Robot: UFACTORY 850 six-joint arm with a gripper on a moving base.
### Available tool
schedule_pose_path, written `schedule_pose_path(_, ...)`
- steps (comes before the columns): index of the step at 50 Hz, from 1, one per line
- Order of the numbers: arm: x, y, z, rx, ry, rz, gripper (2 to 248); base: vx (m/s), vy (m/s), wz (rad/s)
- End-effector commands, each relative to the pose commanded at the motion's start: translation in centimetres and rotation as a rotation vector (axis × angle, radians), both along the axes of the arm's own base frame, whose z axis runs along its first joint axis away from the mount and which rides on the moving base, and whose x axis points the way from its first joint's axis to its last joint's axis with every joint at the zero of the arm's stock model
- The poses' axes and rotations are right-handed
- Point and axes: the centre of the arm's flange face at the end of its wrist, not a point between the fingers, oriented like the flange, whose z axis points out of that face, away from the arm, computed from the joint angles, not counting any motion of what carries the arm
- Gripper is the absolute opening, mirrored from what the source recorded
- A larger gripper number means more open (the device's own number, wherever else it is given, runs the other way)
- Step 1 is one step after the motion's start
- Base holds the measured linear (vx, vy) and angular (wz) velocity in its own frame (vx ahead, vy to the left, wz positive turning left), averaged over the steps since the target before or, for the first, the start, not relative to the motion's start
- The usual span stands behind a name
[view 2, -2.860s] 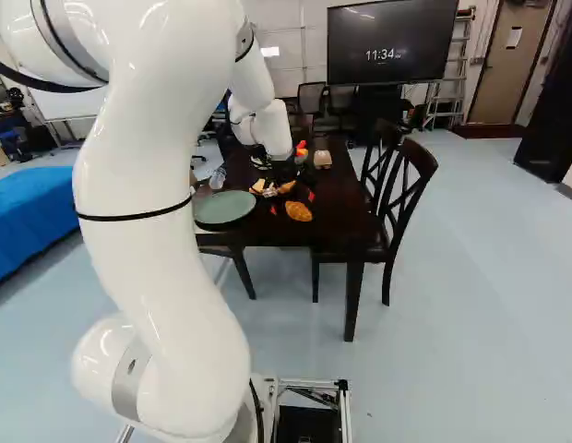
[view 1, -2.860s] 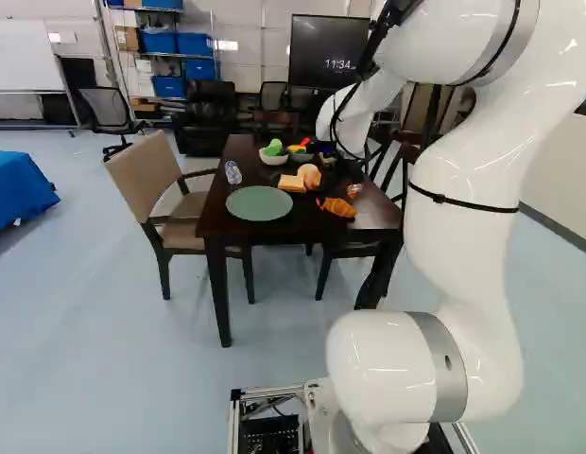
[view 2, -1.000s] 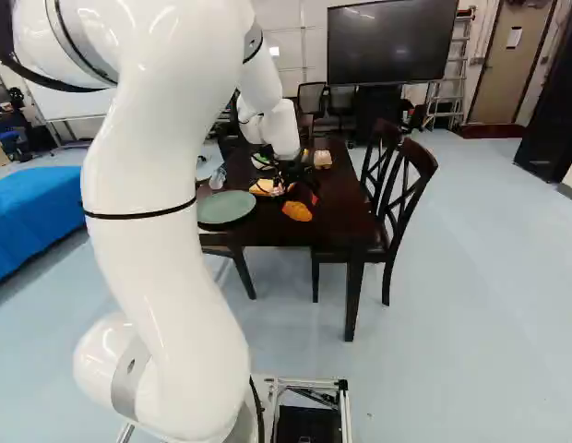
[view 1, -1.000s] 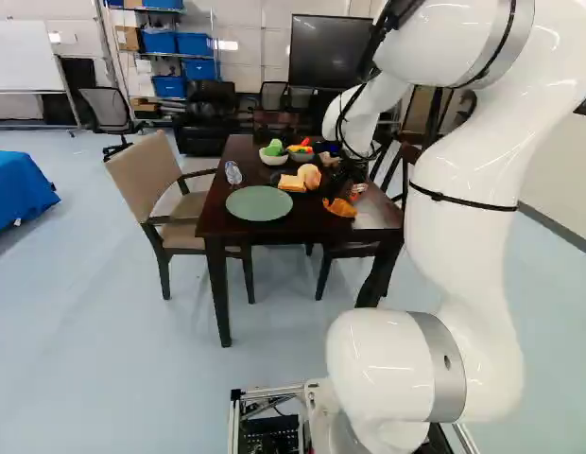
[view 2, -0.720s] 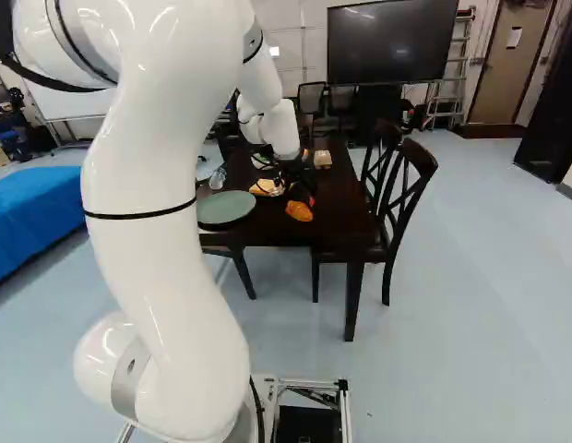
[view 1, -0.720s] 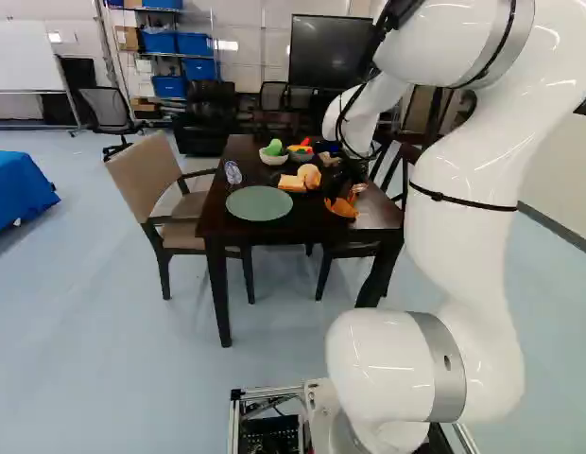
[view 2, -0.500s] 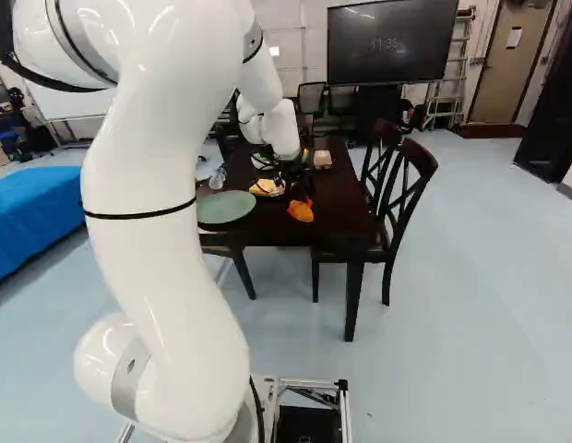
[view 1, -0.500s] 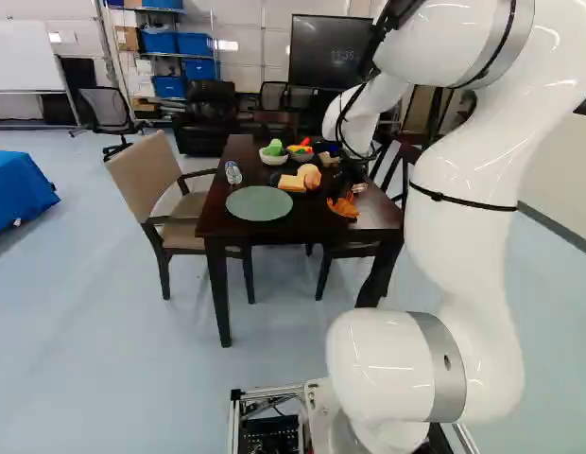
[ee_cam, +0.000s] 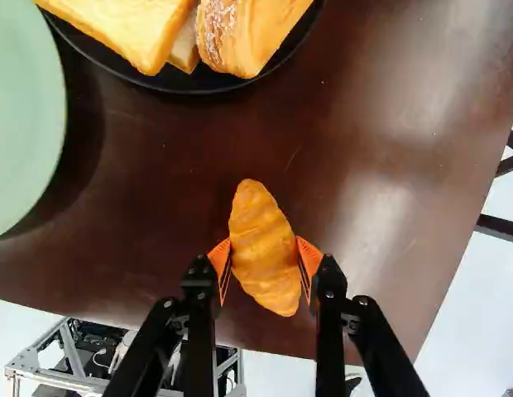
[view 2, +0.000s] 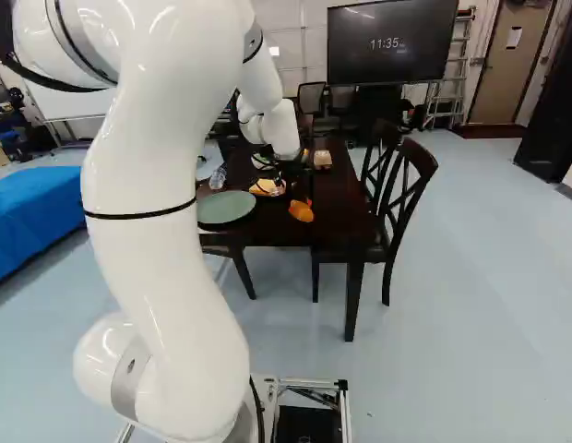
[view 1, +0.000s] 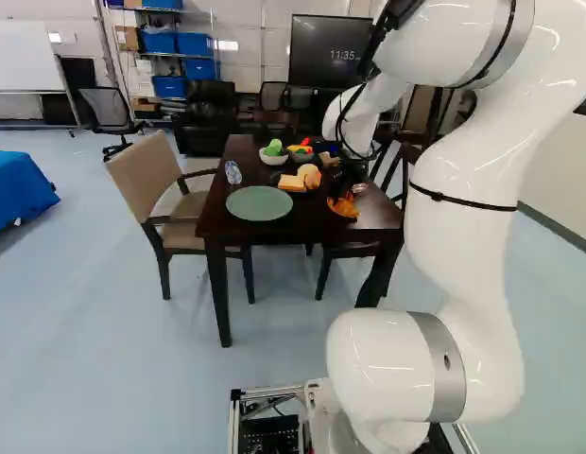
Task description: Move the croissant to the empty plate
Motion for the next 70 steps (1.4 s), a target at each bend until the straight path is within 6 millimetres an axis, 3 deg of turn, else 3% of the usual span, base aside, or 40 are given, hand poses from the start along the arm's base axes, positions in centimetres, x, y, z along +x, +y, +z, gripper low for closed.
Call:
schedule_pose_path(54, -2.5, 0.5, 6.7, -0.021, -0.114, 0.001, 122, 0.000, 0.000, 0.000)
schedule_pose_path(70, -3.3, 2.7, 8.9, -0.025, -0.152, 0.039, 122, 0.000, 0.000, 0.000)
